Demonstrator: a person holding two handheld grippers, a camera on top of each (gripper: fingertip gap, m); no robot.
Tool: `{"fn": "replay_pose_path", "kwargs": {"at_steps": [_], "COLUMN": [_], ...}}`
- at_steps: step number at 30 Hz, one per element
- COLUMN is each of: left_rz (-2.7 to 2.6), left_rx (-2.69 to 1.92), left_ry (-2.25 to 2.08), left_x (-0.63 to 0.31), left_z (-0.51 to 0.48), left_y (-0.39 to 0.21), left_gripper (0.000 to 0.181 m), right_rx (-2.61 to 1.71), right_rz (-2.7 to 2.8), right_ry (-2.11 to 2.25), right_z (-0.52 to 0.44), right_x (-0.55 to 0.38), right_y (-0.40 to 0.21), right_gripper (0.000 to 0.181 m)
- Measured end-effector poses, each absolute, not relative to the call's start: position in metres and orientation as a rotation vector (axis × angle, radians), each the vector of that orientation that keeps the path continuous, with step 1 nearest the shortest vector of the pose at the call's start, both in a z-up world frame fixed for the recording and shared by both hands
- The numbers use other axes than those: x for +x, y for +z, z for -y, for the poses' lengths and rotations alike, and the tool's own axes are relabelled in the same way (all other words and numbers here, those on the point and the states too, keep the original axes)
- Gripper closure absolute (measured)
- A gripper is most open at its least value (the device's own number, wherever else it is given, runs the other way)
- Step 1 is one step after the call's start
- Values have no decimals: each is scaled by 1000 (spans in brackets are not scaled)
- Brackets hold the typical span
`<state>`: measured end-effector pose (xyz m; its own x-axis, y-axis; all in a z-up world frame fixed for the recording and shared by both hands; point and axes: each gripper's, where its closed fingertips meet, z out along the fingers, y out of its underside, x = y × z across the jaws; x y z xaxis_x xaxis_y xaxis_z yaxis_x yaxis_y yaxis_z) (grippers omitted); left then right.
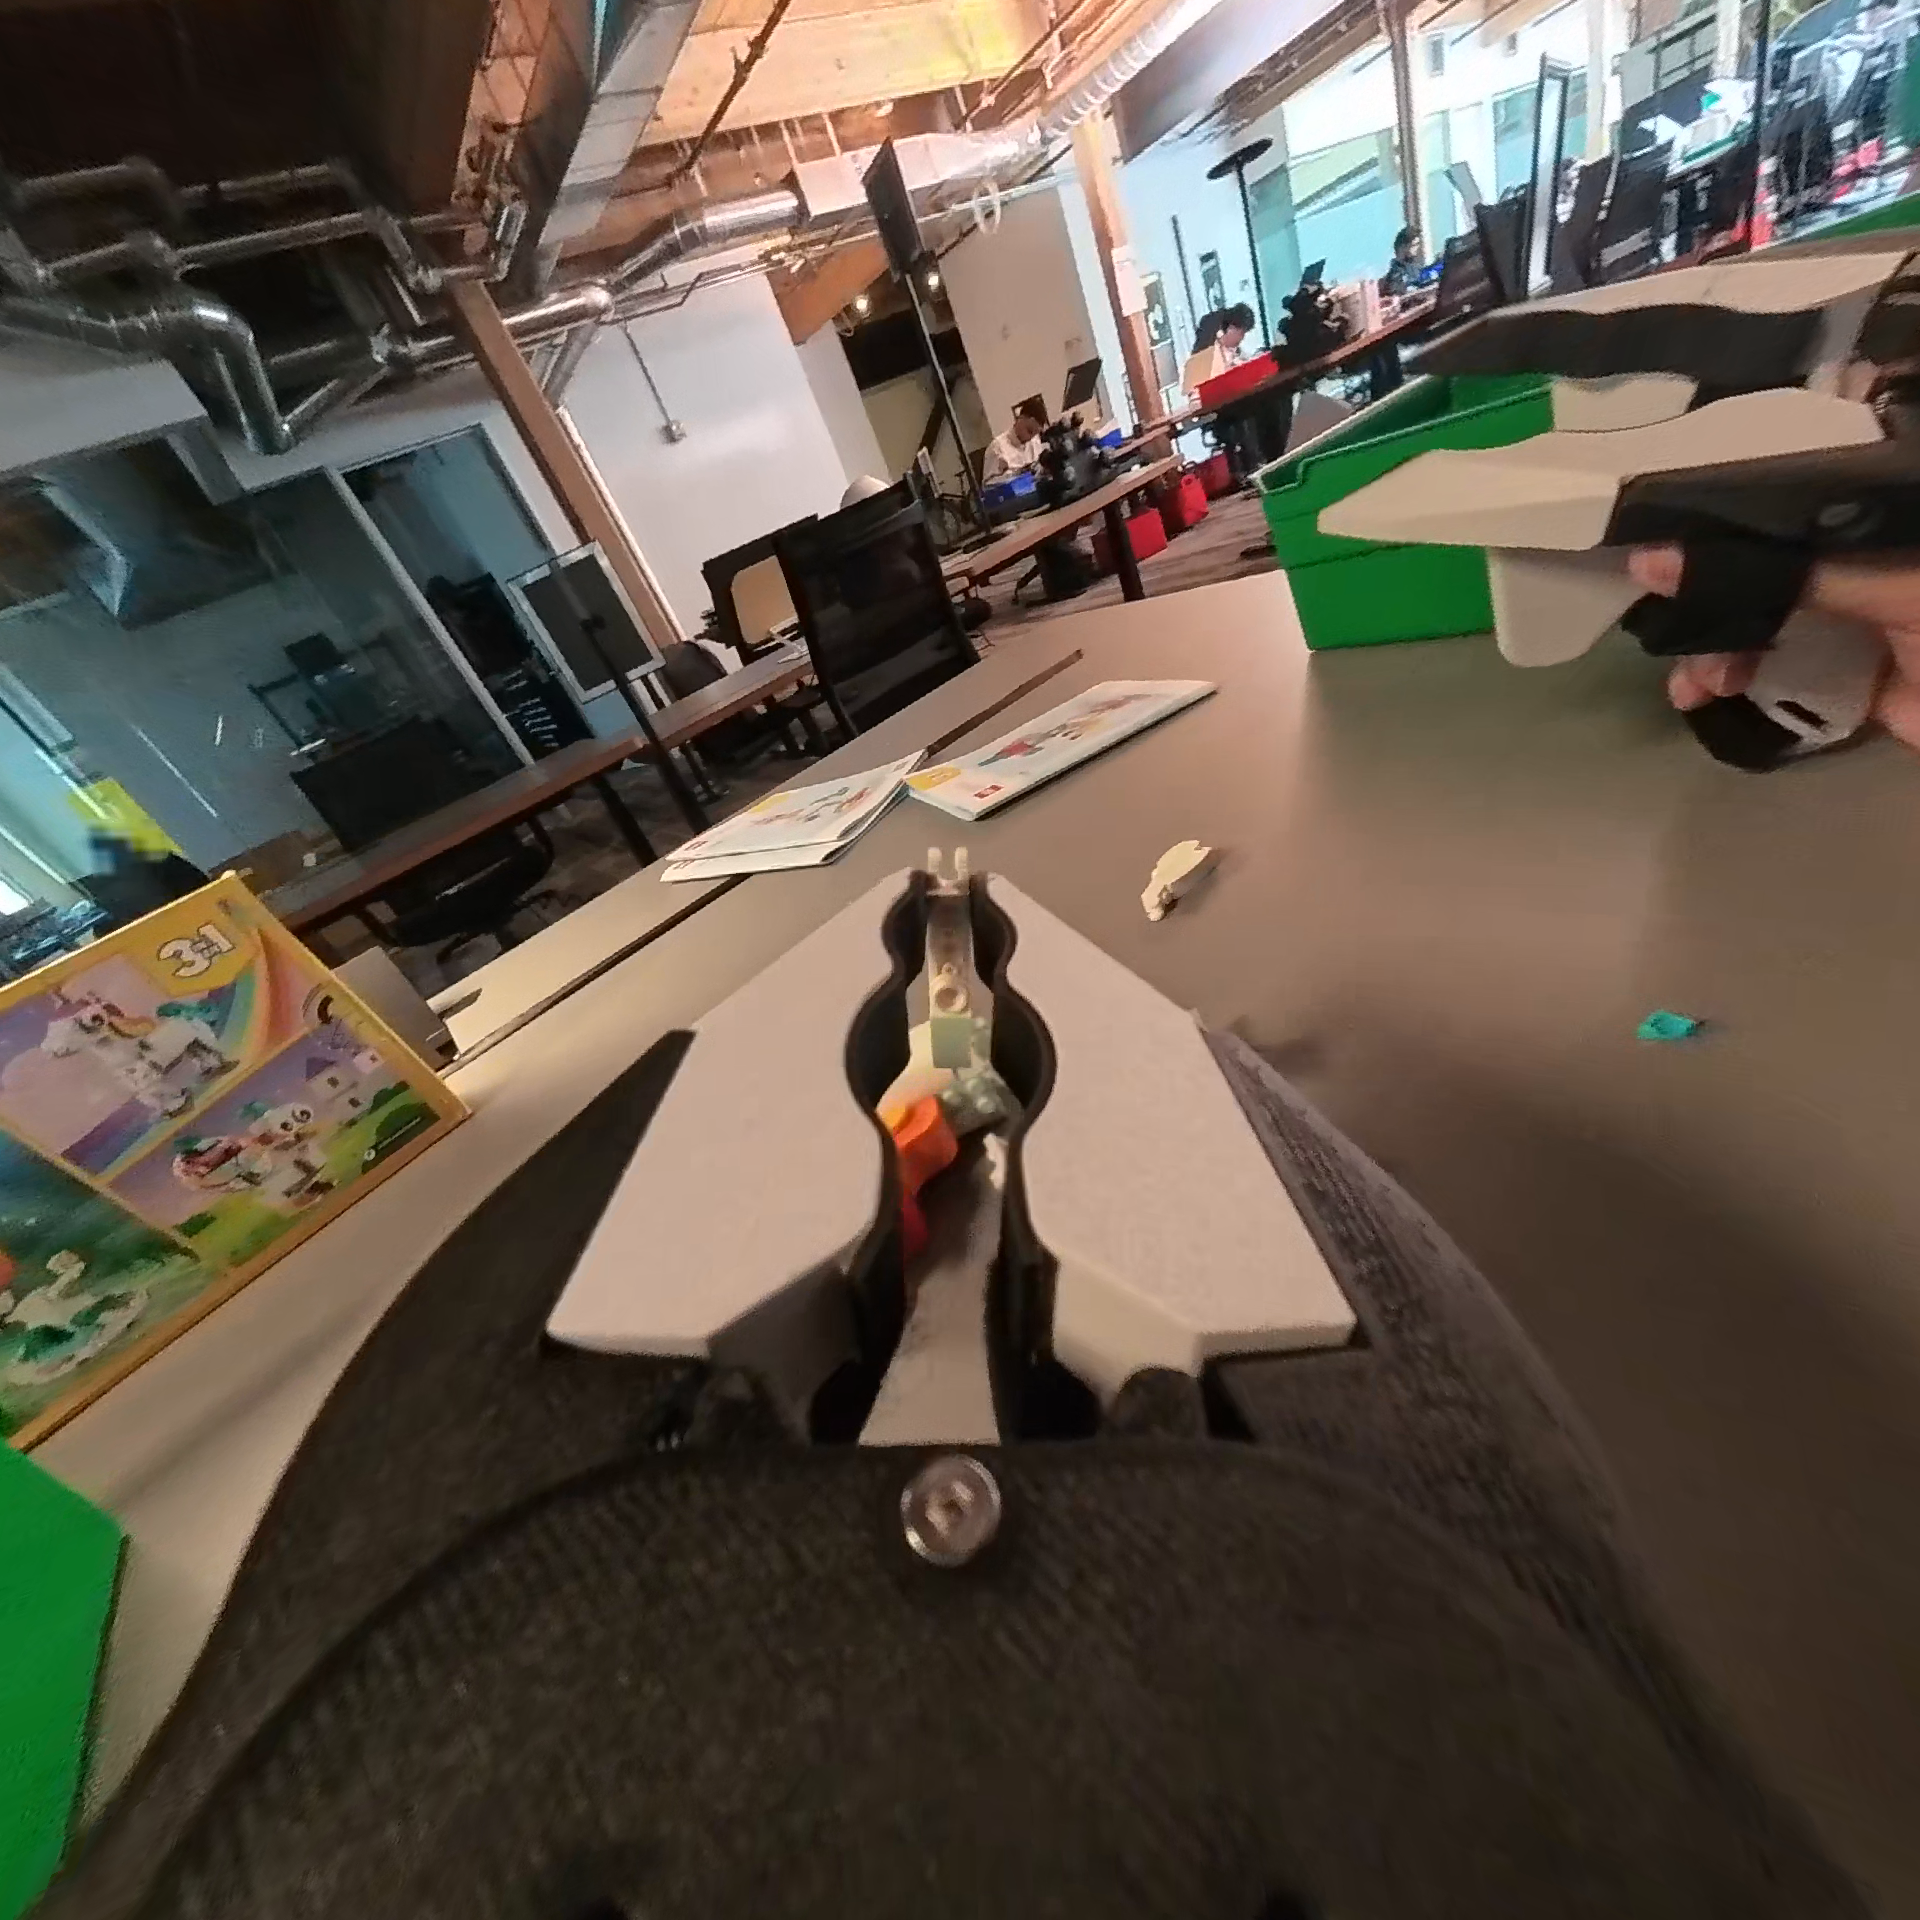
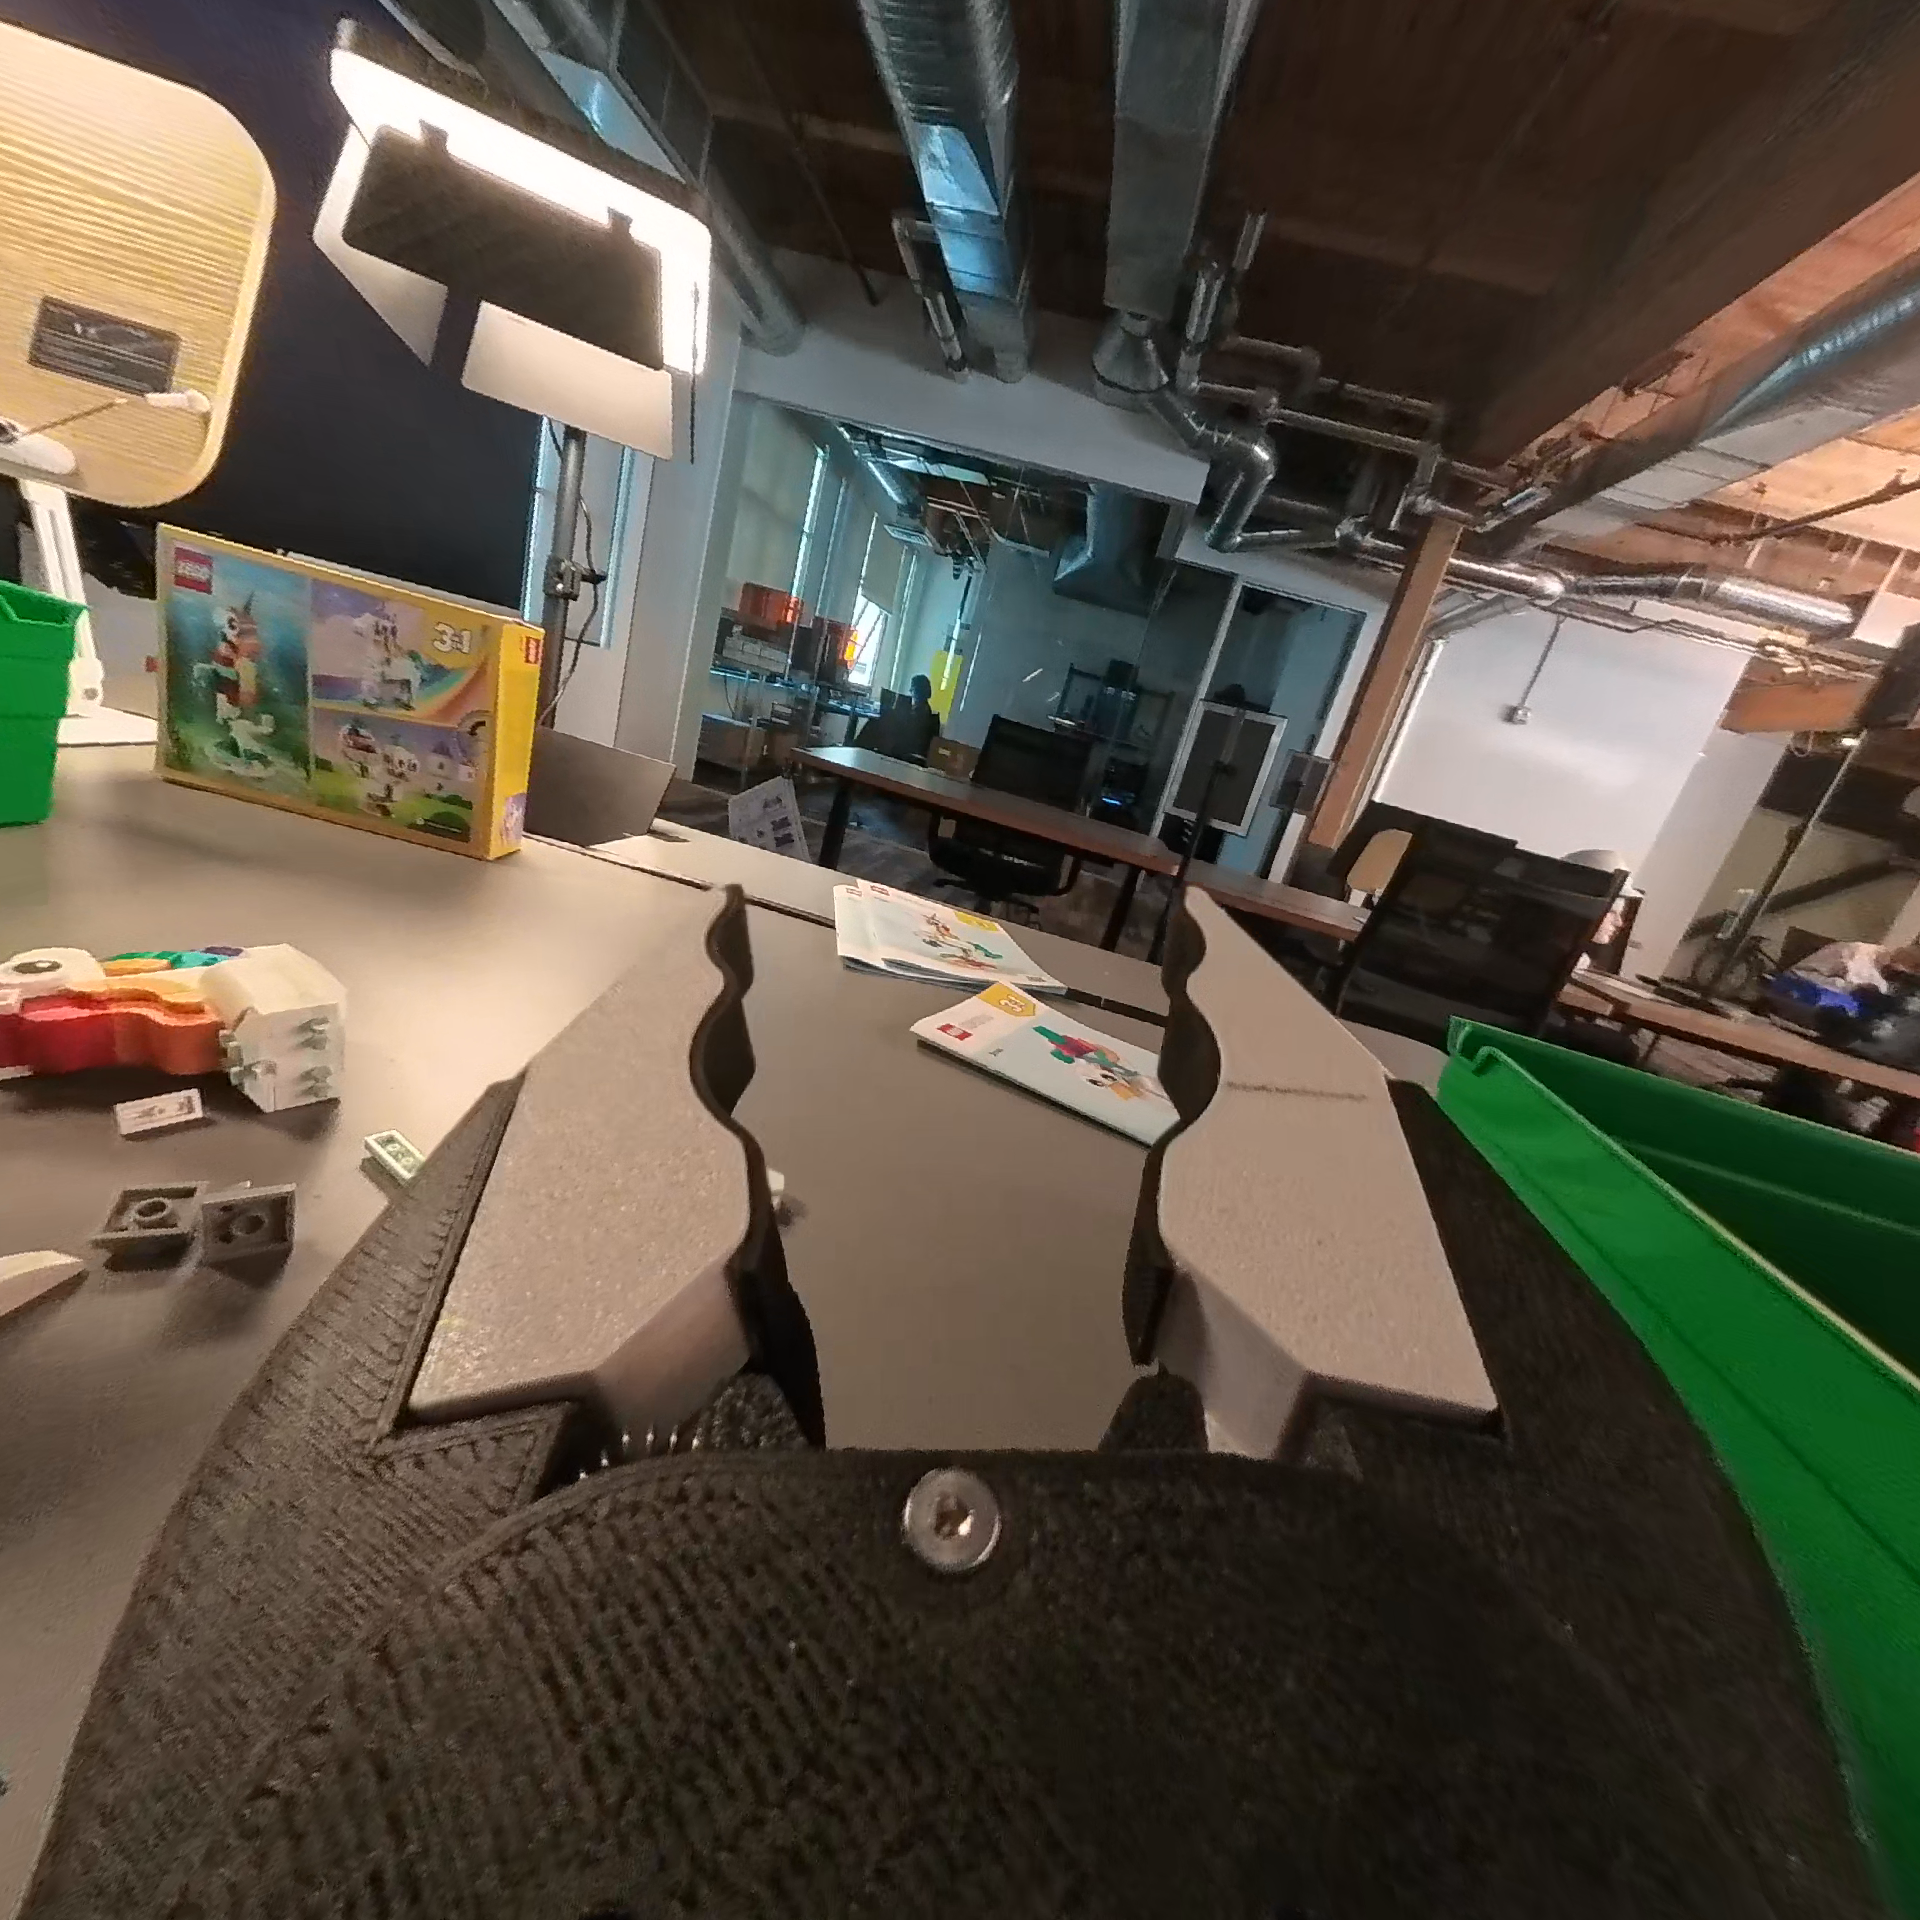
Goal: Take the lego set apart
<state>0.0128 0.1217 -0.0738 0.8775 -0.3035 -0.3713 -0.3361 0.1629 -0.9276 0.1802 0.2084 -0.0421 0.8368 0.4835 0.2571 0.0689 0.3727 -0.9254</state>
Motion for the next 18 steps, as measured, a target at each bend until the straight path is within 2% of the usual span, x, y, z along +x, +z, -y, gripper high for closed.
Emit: {"fn": "replay_pose_path", "kwargs": {"at_steps": [10,18], "left_rz": [-594,-558], "left_rx": [-1389,-1374], "left_ry": [29,96], "left_x": [24,19], "left_z": [-117,-112], "left_y": [-71,-65], "left_gripper": [174,174], "right_rx": [-1196,-1211], "right_rz": [632,768], "right_ry": [320,62], "right_z": [-200,-201], "right_x": [170,171], "right_y": [-48,-65], "right_gripper": [106,106]}}
